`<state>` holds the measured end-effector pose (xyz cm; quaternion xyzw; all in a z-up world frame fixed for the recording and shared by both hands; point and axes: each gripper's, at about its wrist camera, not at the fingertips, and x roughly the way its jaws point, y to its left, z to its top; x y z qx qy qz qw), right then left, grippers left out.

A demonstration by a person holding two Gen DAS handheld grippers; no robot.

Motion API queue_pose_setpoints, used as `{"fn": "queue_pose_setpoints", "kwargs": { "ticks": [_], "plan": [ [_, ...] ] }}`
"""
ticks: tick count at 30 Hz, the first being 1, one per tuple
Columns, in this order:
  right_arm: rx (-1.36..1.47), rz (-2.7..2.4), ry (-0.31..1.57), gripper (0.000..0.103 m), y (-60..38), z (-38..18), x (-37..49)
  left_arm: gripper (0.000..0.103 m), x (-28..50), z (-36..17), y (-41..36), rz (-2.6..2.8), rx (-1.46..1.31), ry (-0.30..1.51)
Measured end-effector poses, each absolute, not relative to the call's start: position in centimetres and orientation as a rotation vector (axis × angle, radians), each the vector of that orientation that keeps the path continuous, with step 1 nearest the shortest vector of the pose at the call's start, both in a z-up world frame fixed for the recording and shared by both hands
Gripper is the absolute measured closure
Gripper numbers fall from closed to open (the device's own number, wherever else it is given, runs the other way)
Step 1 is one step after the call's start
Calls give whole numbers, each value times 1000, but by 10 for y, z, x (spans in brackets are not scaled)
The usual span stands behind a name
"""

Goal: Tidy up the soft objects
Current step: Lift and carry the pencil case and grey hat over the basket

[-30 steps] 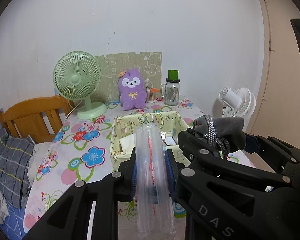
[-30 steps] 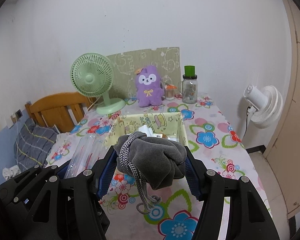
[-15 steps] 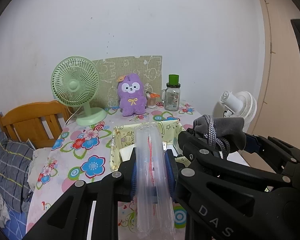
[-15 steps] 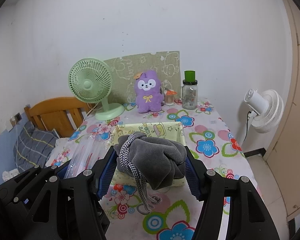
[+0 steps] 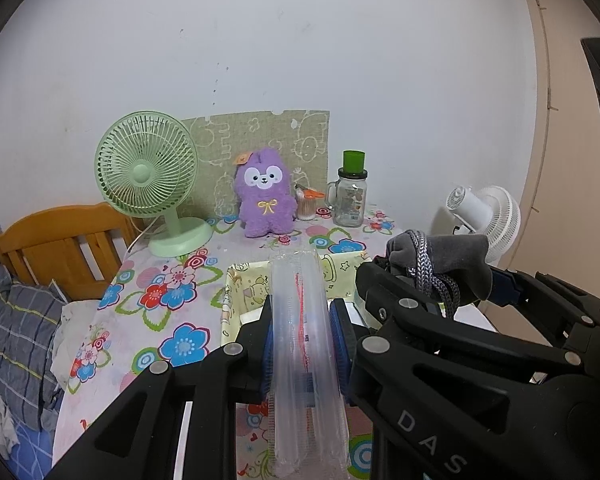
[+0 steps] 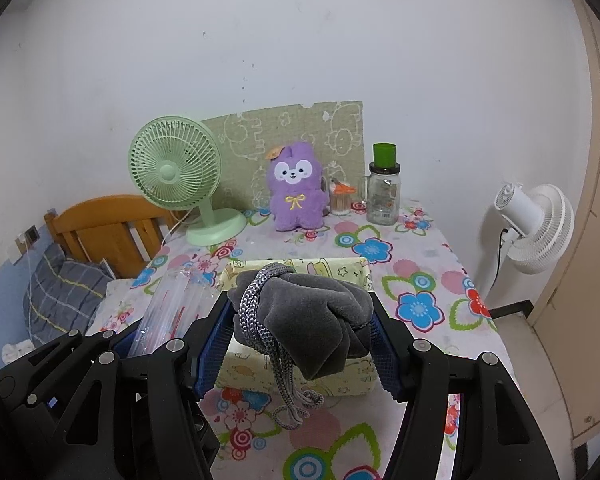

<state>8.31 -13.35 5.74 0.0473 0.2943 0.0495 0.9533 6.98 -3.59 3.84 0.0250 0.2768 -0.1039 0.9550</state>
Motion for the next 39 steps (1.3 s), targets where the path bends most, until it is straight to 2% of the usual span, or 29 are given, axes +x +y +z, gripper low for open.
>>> {"fn": "queue_pose_setpoints", "kwargs": {
  "ticks": [39],
  "plan": [
    [112, 107, 685, 37, -141, 27, 170, 79, 158, 8, -37, -178, 39, 645]
  ]
}}
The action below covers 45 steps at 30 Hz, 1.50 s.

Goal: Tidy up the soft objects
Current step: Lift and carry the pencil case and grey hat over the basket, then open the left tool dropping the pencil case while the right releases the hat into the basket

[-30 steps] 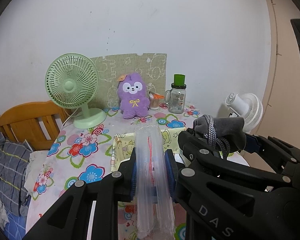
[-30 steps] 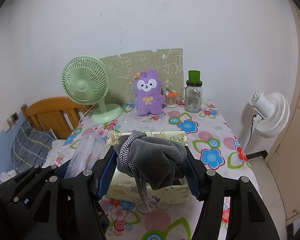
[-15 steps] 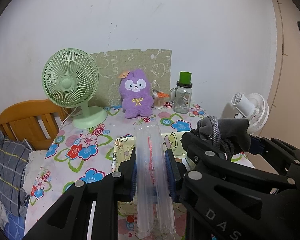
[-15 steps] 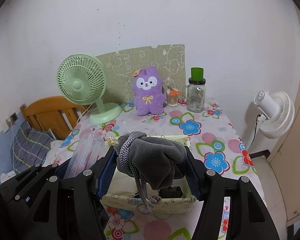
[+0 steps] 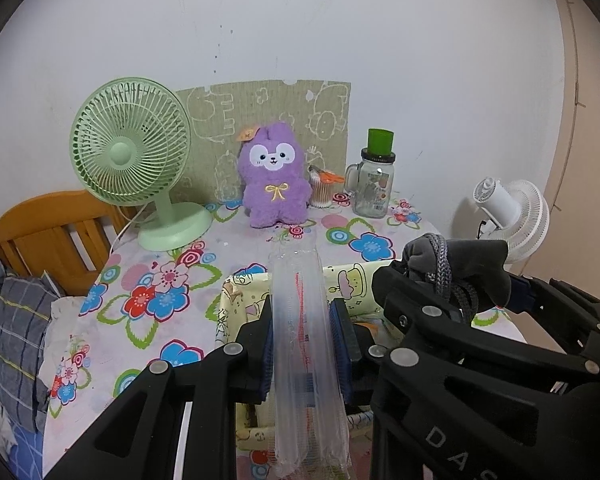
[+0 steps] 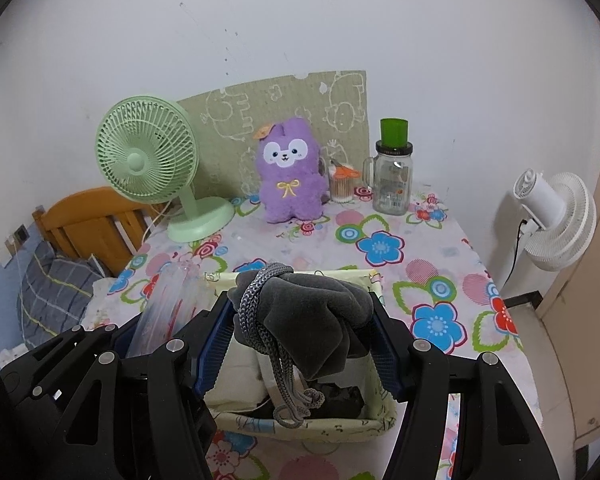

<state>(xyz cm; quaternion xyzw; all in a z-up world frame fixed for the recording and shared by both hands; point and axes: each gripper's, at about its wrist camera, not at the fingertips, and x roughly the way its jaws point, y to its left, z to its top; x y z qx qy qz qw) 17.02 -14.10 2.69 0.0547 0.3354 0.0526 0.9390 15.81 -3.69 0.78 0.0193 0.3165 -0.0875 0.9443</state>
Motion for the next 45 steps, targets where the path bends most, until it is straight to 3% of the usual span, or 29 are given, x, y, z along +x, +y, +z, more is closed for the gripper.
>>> {"fn": "queue_pose_setpoints", "kwargs": {
  "ticks": [16, 22, 25, 35, 45],
  "plan": [
    [115, 101, 736, 37, -146, 4, 198, 74, 187, -18, -39, -170, 26, 700],
    [119, 108, 751, 37, -145, -2, 205, 57, 190, -24, -40, -172, 38, 720],
    [121, 113, 755, 37, -144, -4, 208, 44, 189, -24, -40, -169, 43, 715],
    [125, 150, 763, 37, -136, -11, 218, 28, 189, -23, -39, -160, 45, 718],
    [147, 184, 781, 37, -131, -21, 228, 21, 194, -29, -33, -110, 49, 738]
  ]
}}
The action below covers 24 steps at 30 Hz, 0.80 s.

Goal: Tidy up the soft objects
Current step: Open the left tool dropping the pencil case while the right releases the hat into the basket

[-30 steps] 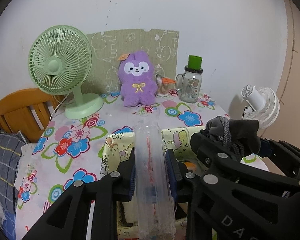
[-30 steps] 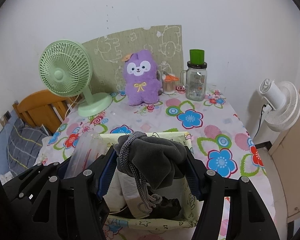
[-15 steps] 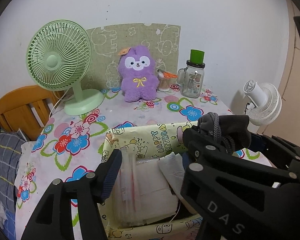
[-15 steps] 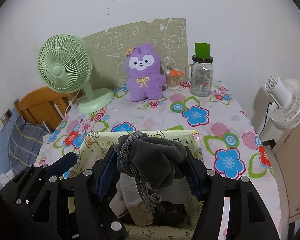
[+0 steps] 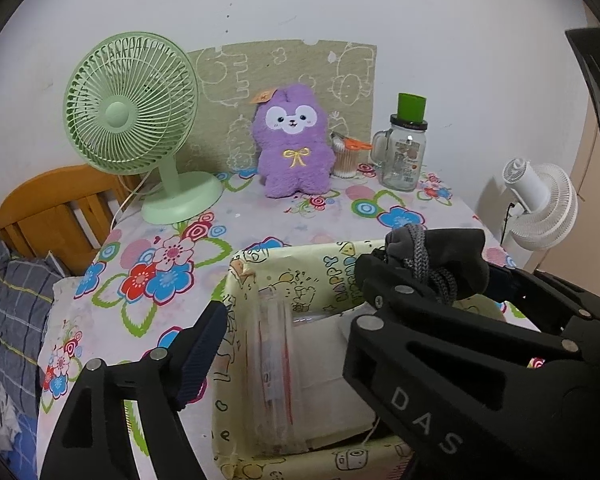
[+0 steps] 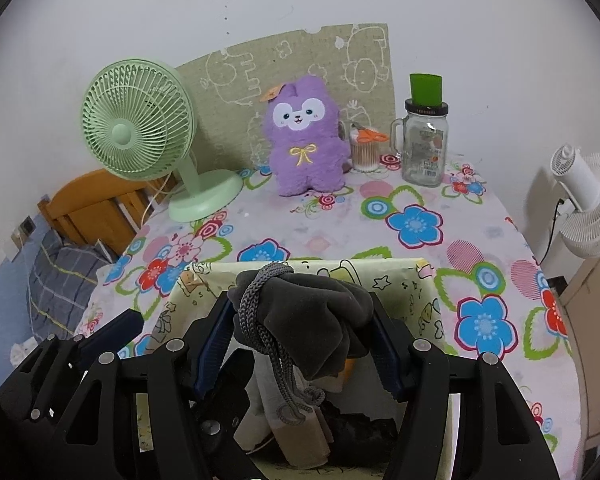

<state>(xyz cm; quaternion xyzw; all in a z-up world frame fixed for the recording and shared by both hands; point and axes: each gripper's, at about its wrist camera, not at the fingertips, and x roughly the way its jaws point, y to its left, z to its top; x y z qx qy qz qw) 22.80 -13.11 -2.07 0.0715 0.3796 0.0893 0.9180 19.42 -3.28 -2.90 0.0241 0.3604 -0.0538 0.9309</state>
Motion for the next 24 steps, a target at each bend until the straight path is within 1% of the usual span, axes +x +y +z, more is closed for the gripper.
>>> {"fn": "queue_pose_setpoints", "kwargs": {
  "ticks": [3, 6, 8, 10, 24],
  "plan": [
    [148, 183, 795, 36, -132, -24, 231, 21, 195, -31, -33, -106, 54, 743],
    [156, 184, 813, 26, -133, -27, 232, 20, 195, -32, -33, -105, 54, 746],
    [161, 178, 807, 16, -136, -27, 230, 18, 195, -31, -34, -109, 55, 745],
    [165, 175, 800, 13, -138, -26, 228, 17, 194, -31, -35, -113, 56, 744],
    [141, 143, 780, 13, -142, -16, 207, 14, 181, -26, -40, -131, 39, 736]
  ]
}}
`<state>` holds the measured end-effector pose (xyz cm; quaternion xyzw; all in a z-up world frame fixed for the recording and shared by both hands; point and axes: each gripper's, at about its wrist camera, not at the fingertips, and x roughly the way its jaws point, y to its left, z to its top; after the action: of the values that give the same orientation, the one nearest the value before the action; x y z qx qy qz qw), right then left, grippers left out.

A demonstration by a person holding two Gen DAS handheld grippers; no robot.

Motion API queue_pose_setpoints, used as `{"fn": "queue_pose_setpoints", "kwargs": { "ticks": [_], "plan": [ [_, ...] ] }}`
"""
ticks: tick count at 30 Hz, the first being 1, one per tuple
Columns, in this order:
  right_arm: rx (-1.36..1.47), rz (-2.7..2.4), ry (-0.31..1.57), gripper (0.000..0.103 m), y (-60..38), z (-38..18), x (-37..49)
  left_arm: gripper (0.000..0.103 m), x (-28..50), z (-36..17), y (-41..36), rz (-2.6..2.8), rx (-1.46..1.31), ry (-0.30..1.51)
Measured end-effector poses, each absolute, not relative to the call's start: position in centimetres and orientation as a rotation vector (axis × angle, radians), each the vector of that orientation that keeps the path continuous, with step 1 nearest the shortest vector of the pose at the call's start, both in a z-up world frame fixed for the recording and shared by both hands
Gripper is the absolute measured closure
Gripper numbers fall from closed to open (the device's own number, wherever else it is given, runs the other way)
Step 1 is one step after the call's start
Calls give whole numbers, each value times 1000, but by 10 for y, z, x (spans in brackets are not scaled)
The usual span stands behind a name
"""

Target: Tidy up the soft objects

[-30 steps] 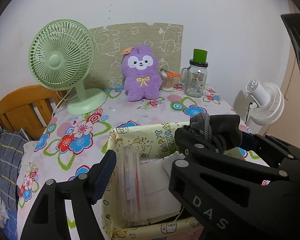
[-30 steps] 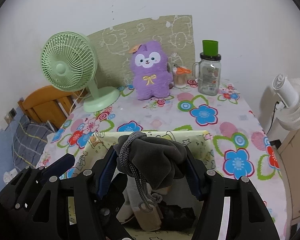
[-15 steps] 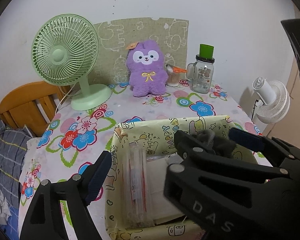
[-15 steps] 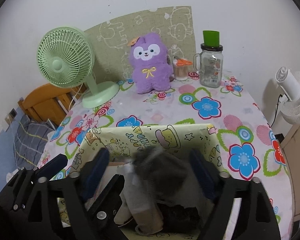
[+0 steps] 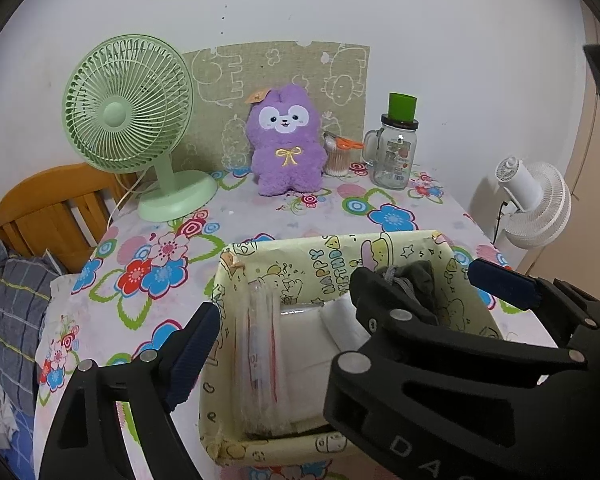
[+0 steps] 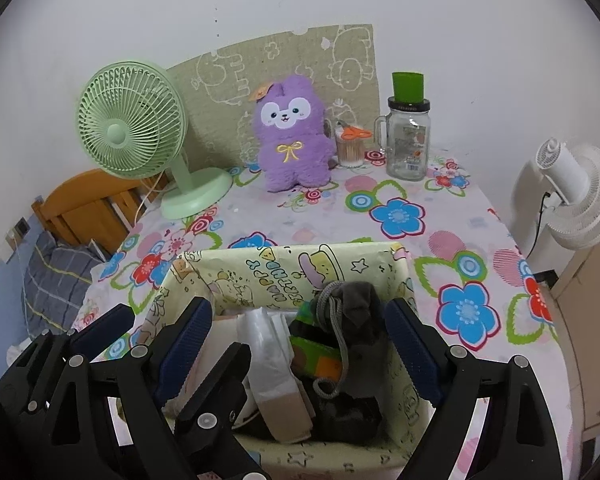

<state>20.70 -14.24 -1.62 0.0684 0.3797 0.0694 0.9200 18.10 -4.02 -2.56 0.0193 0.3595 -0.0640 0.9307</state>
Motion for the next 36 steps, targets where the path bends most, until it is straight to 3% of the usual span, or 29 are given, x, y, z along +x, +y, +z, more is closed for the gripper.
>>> {"fn": "queue_pose_setpoints", "kwargs": {
  "ticks": [16, 36],
  "plan": [
    [126, 104, 722, 13, -148, 2, 162, 4, 146, -14, -32, -120, 27, 690],
    [115, 63, 634, 11, -163, 25, 98, 0, 93, 5, -18, -86, 31, 606]
  ]
}}
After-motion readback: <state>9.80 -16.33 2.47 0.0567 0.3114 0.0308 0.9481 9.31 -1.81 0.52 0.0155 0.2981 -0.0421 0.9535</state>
